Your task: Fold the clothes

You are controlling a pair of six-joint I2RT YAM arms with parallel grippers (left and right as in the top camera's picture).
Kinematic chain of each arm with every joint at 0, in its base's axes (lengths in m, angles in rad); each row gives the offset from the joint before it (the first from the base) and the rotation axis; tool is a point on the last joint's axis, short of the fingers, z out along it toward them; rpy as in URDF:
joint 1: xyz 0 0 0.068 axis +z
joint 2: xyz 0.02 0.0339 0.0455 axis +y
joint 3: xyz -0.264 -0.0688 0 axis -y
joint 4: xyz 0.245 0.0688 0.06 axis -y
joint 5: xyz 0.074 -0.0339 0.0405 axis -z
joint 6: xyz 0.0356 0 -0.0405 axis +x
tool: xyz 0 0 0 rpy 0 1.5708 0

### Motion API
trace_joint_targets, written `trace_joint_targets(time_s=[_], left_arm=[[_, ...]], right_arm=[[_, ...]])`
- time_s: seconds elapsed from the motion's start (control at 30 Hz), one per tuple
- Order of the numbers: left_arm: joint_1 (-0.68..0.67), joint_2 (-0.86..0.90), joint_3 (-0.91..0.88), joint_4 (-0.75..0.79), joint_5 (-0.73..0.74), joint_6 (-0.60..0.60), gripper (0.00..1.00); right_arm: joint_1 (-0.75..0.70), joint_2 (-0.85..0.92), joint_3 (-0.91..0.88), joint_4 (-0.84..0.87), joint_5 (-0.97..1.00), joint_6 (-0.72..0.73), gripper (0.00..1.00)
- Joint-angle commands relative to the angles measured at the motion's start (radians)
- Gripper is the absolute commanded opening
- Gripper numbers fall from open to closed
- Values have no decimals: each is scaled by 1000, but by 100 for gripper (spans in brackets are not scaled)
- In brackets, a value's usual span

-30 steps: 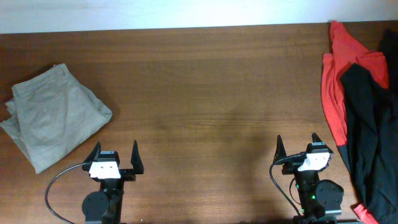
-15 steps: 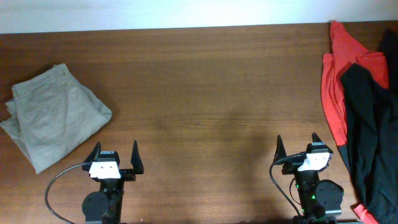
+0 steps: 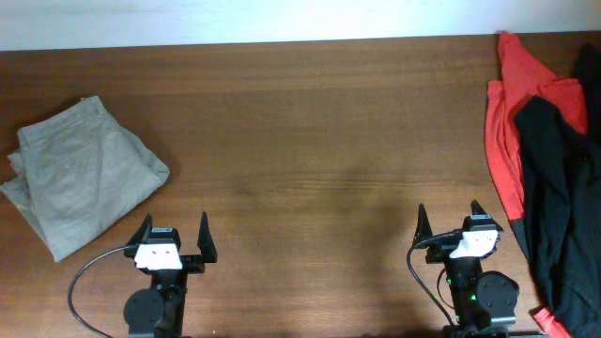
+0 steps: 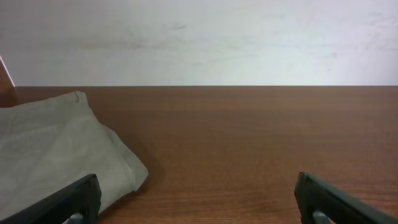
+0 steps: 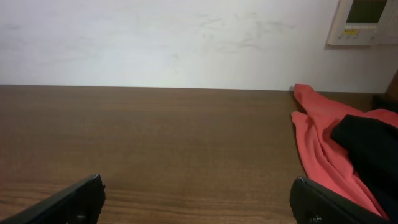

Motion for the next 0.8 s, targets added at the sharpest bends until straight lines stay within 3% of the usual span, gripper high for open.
trace_joint_targets(time_s=[0.0, 0.43, 0.77], left_arm=[[5, -9, -7, 0, -10, 12, 99], [5, -9, -7, 0, -10, 12, 99], [5, 2, 47, -44, 95, 8, 99]], right_arm=[[-7, -4, -5, -5, -9, -6, 99], [-7, -4, -5, -3, -18, -6, 99], [-8, -3, 75, -77, 16, 46, 99]])
